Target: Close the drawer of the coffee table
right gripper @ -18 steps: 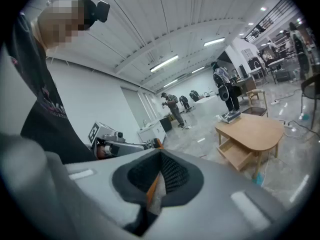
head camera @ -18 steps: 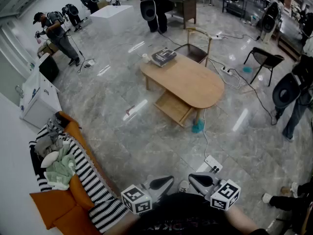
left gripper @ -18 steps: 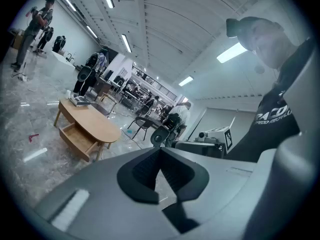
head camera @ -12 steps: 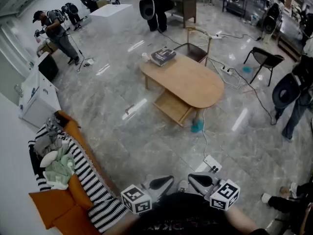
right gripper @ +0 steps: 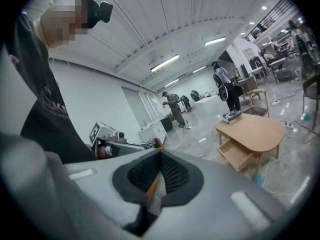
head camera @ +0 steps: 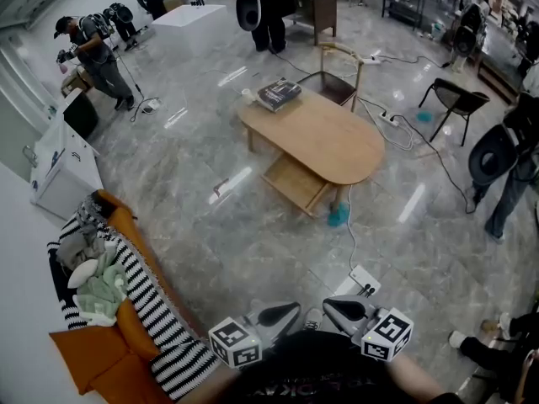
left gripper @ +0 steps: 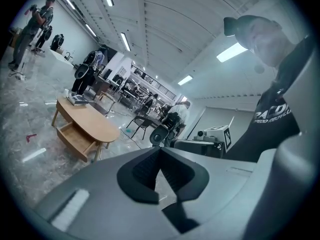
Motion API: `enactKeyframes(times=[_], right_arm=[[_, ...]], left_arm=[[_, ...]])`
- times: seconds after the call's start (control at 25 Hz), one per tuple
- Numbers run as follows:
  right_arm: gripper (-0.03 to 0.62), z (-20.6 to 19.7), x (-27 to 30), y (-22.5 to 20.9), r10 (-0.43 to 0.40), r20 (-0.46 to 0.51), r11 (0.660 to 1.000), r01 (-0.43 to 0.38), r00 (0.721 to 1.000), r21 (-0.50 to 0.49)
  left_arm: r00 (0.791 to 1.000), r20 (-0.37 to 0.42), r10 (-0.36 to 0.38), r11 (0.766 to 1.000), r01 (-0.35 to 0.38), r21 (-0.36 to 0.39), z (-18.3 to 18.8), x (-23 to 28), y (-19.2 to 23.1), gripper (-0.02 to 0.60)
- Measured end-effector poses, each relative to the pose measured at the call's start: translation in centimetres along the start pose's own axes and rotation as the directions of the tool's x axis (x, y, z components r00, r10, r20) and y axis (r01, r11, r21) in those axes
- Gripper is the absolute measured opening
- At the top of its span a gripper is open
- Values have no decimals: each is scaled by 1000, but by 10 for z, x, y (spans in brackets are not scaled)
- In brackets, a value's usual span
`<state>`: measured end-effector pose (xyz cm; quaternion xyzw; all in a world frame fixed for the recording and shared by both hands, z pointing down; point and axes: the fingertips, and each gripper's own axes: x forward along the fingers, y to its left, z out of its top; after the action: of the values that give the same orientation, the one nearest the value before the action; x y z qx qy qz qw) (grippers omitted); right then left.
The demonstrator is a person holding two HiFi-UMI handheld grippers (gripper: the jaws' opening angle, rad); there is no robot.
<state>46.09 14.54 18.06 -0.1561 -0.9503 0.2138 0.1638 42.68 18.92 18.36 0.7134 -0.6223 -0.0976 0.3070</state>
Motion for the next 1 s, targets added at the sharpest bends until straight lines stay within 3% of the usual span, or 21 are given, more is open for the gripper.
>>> enactKeyframes(times=[0.28, 0.6, 1.0], right_arm=[[-2, 3, 0, -4, 2, 8, 1000, -2, 1000, -9], [-2, 21, -5, -13, -29, 63, 998, 32, 998, -46], [-2, 27, 7, -31, -27, 99, 999, 30, 995, -25]], left_arm=[[1000, -5, 16, 999, -16, 37, 6, 2, 2, -2], [996, 23, 84, 992, -85, 89, 25, -7, 9, -2], [983, 49, 177, 975, -182, 128, 43, -28, 36, -2]])
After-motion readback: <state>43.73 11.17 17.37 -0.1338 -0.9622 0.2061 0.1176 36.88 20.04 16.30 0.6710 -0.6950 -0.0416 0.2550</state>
